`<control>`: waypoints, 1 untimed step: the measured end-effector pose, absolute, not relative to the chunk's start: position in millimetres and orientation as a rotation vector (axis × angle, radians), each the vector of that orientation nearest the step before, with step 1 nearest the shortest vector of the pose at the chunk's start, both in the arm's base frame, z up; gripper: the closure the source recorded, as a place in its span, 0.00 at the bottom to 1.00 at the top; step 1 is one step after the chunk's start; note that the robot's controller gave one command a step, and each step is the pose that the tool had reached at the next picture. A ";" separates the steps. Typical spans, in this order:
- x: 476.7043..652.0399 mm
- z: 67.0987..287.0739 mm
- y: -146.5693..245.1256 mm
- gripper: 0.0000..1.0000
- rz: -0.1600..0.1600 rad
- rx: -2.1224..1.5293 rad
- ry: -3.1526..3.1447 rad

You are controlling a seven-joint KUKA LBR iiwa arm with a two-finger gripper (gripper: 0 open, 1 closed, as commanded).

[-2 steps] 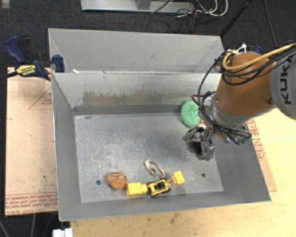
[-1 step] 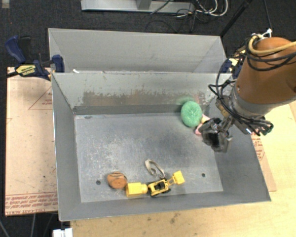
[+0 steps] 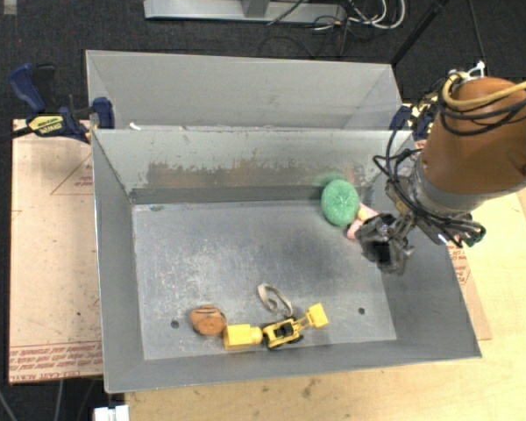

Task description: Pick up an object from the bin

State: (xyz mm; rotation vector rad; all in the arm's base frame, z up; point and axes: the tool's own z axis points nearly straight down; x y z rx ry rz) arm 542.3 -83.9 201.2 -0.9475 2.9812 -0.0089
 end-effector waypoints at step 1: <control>518.1 96.7 -148.4 1.00 0.009 -1.666 2.659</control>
Offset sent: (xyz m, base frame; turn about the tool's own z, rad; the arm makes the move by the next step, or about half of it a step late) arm 0.0000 0.0000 0.0000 0.0000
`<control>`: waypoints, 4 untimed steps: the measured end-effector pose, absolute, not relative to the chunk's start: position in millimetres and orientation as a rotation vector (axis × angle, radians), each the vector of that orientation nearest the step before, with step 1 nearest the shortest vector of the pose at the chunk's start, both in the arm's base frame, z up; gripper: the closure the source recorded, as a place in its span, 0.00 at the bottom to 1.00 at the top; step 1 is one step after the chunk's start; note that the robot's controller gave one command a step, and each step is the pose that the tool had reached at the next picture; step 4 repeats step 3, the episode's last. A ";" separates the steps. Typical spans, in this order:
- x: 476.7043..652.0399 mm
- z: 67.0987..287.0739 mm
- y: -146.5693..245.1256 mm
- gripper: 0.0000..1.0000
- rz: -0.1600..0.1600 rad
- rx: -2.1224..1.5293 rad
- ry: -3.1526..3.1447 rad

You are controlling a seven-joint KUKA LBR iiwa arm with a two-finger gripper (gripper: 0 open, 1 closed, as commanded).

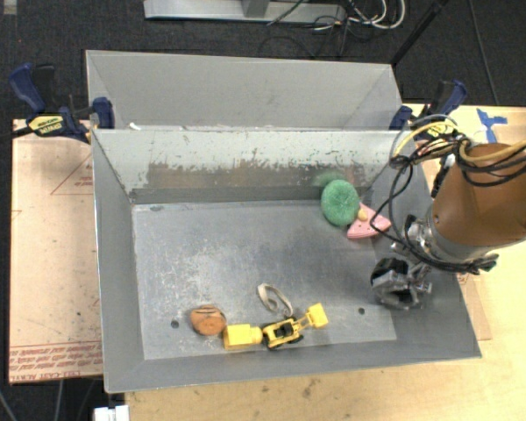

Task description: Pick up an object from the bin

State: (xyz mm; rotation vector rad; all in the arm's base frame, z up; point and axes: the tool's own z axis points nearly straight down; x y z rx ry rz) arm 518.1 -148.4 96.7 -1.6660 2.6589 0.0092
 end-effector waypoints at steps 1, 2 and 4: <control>518.2 96.8 -148.5 1.00 0.009 -1.666 2.659; 534.4 139.1 -151.3 1.00 0.007 -1.774 2.592; 511.9 171.8 -134.2 1.00 0.003 -2.097 2.337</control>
Offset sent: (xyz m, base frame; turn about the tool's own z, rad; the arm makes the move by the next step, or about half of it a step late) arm 0.0401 -0.0060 0.1039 -0.1942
